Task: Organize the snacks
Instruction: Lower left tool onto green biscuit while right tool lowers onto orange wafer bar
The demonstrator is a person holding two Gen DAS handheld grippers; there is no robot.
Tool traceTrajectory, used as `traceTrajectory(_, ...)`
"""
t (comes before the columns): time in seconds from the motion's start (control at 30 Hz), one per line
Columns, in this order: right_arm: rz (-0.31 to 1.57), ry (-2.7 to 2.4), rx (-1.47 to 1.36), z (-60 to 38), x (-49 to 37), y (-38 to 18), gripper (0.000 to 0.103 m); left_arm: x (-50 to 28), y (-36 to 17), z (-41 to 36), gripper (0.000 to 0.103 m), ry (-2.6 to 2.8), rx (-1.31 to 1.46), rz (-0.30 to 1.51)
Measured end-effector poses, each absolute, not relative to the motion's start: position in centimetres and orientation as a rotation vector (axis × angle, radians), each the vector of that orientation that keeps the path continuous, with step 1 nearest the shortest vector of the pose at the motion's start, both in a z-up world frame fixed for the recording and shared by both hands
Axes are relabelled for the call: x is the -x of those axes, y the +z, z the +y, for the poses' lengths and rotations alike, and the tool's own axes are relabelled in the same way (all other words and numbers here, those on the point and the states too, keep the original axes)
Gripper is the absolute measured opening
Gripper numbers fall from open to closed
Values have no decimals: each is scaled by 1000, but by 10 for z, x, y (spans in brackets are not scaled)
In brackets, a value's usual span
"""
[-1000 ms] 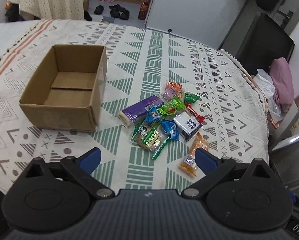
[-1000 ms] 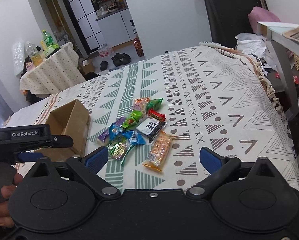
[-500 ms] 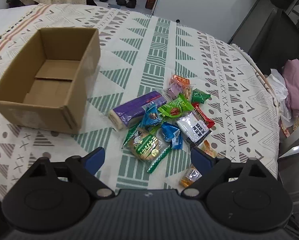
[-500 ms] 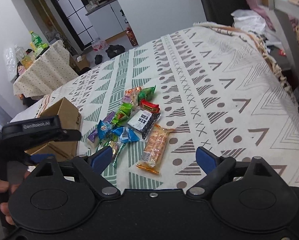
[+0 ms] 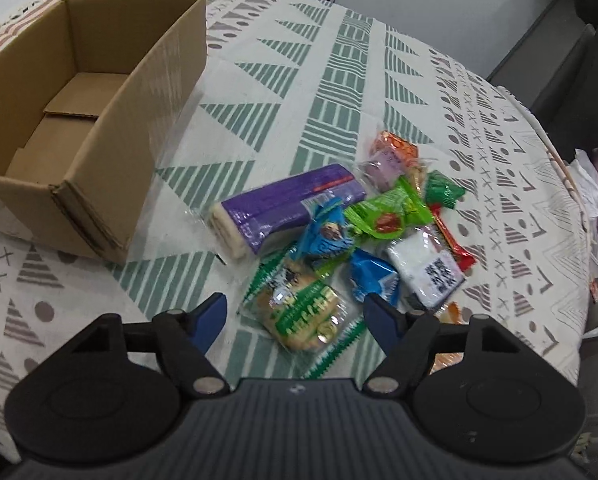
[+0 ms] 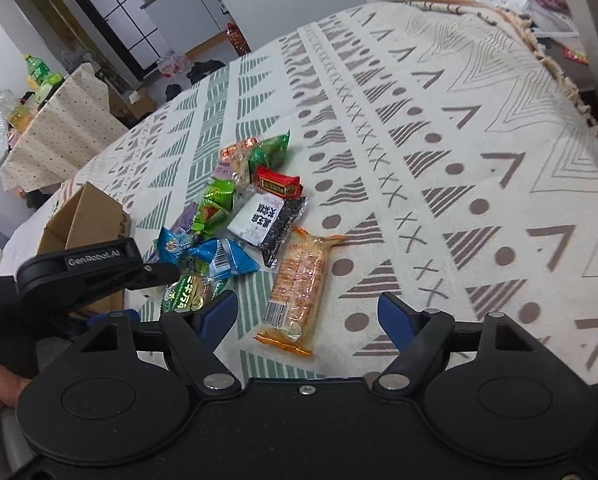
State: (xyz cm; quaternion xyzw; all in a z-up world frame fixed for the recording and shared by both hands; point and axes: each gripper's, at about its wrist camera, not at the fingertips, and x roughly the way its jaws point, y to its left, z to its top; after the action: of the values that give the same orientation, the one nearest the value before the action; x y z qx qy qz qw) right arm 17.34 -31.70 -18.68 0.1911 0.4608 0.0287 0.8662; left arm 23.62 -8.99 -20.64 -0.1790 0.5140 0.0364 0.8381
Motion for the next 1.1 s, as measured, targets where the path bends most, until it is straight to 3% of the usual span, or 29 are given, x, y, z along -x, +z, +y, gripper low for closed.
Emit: traceTrajectory(1.1, 1076, 29, -329, -283, -205, -227, 74, -225, -234, -90, 79, 180, 312, 1152)
